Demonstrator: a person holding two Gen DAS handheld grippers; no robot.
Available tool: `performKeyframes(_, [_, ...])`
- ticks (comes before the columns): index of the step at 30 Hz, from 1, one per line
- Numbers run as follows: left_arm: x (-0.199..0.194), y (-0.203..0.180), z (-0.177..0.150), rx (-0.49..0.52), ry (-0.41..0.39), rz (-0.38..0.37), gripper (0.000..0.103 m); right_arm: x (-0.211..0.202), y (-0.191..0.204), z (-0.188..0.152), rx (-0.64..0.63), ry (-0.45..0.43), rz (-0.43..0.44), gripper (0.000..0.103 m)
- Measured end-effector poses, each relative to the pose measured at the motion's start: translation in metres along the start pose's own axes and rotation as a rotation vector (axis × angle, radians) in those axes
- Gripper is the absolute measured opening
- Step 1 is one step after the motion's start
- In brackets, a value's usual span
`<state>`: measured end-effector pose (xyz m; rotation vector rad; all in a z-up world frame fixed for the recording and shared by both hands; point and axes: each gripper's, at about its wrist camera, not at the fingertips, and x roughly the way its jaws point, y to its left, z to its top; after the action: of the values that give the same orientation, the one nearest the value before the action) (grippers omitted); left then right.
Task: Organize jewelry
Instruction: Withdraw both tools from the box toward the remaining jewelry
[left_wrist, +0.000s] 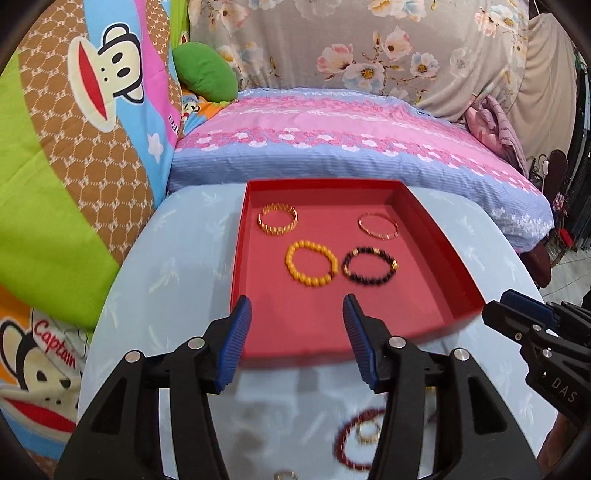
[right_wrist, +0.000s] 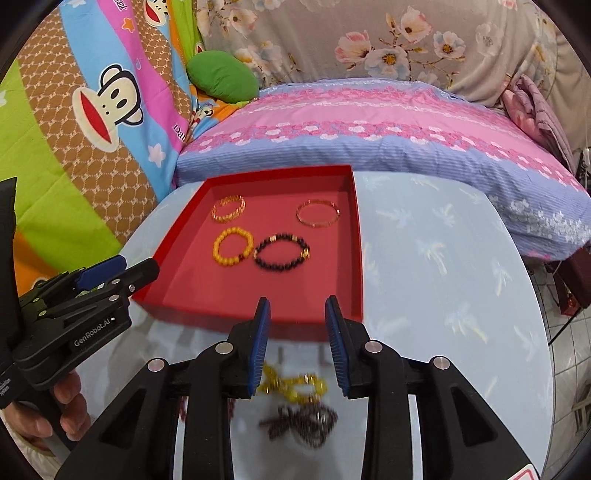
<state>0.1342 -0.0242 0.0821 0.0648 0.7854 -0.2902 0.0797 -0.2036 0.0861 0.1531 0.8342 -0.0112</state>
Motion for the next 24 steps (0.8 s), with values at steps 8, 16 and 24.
performKeyframes(8, [-0.017,-0.002,-0.058,-0.017,0.082,-0.012,0.049,-0.017,-0.004,-0.051,0.032,0.053,0.008,0.031])
performKeyframes(16, [-0.011,-0.015,-0.095,-0.008,0.141,-0.017,0.049,-0.022,-0.002,-0.088,0.036,0.095,0.01,0.031])
performKeyframes(24, [0.01,-0.025,-0.104,0.008,0.185,-0.024,0.046,-0.026,-0.005,-0.097,0.048,0.097,0.009,0.031])
